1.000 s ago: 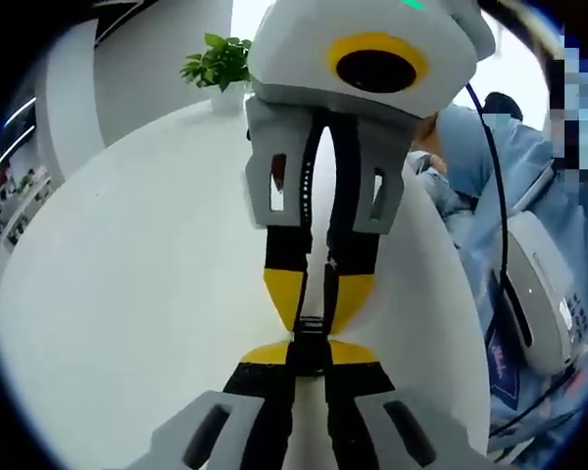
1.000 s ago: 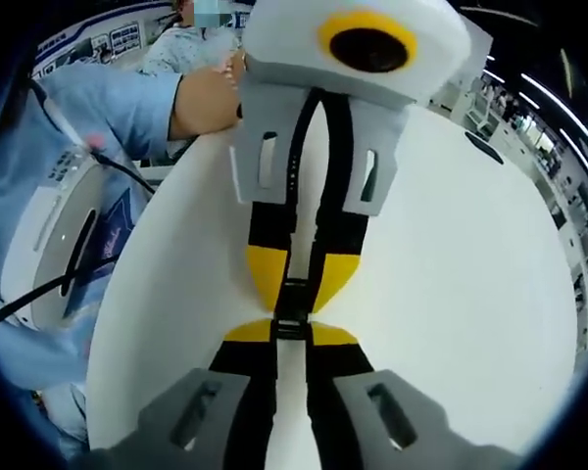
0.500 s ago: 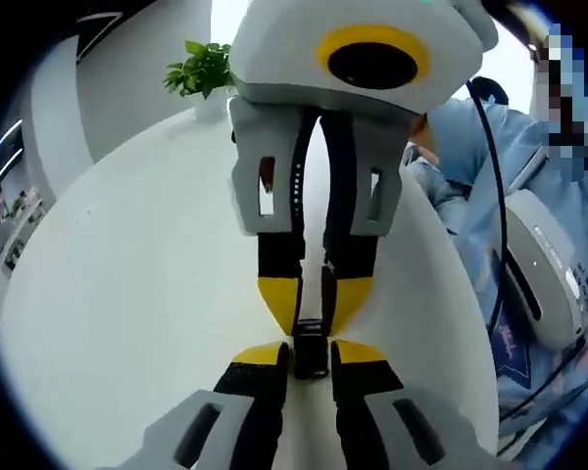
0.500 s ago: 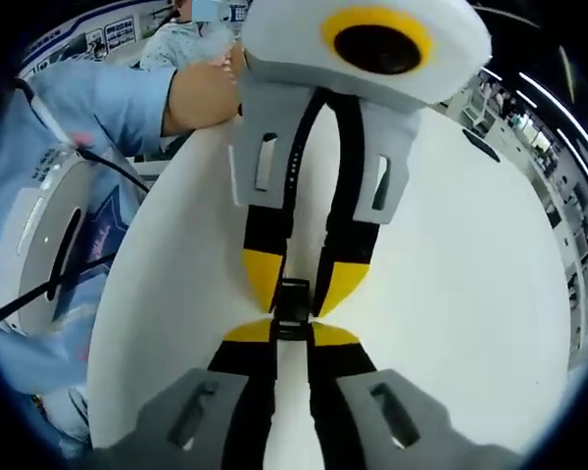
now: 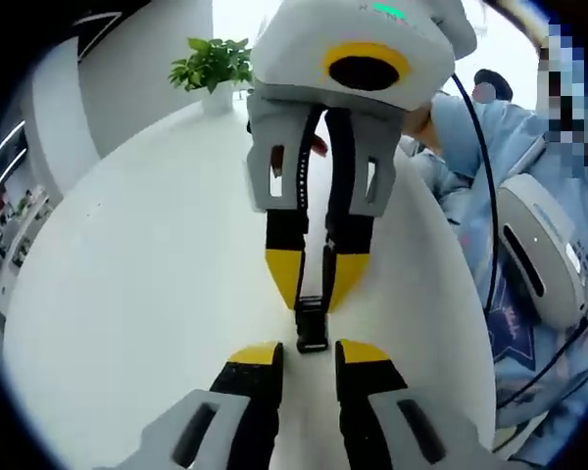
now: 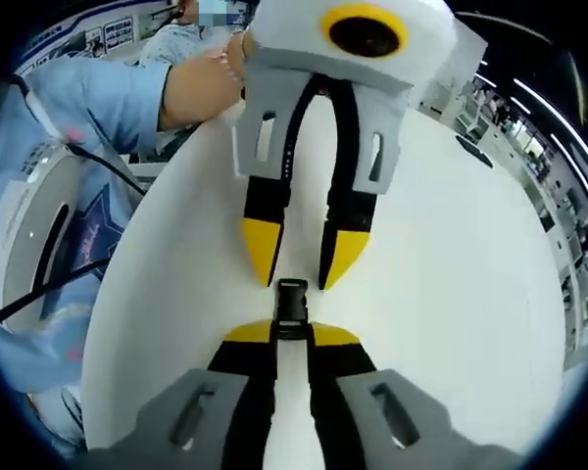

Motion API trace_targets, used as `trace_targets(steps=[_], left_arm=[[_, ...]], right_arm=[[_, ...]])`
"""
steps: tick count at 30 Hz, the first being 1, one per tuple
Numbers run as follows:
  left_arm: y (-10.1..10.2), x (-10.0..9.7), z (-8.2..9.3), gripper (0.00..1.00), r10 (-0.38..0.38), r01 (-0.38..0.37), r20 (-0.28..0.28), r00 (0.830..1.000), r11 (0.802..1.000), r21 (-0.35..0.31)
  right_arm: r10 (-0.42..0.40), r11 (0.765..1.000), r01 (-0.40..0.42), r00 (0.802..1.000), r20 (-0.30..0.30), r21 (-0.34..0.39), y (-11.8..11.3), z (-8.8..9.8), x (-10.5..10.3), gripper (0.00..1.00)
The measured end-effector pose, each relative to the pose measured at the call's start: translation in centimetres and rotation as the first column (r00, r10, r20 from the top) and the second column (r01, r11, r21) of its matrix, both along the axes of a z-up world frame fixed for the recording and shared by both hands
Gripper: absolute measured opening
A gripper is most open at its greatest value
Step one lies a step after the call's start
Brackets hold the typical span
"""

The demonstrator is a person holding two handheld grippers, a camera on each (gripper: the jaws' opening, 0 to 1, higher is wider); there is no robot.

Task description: Snap the two parts of the plastic buckle together until the buckle closes and remains connected.

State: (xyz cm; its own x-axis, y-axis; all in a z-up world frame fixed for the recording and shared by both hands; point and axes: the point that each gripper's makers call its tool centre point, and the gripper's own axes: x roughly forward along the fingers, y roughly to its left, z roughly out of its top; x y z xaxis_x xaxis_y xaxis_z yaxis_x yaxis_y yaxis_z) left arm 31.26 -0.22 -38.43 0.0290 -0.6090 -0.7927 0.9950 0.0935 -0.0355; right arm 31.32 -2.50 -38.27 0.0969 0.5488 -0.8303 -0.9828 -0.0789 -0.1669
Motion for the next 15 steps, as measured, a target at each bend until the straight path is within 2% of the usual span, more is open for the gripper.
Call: trace_targets(steps=[4,6,15], left_arm=[[-0.11,-0.24,0.16,0.16,-0.010,0.009,-0.012,1.000,1.000,-0.016],[-0.01,-0.22,0.16,0.11,-0.023,0.023,-0.005,1.000,1.000,-0.007],[-0.20,-0.05,0.00,0.11,-0.025,0.025,-0.017,1.000,1.000,0.005]], right_arm=[[-0.003,1.000,0.003,1.000,-0.002,-0.001,-0.03,0.04,0.15,0.10],[-0.003,1.000,0.003,1.000,-0.004,-0.002,-0.06,0.01,0.16,0.10],[-0.030,1.000,0.030,0.999,-0.026,0.009,-0.15,-0.09,0.28,0.10]])
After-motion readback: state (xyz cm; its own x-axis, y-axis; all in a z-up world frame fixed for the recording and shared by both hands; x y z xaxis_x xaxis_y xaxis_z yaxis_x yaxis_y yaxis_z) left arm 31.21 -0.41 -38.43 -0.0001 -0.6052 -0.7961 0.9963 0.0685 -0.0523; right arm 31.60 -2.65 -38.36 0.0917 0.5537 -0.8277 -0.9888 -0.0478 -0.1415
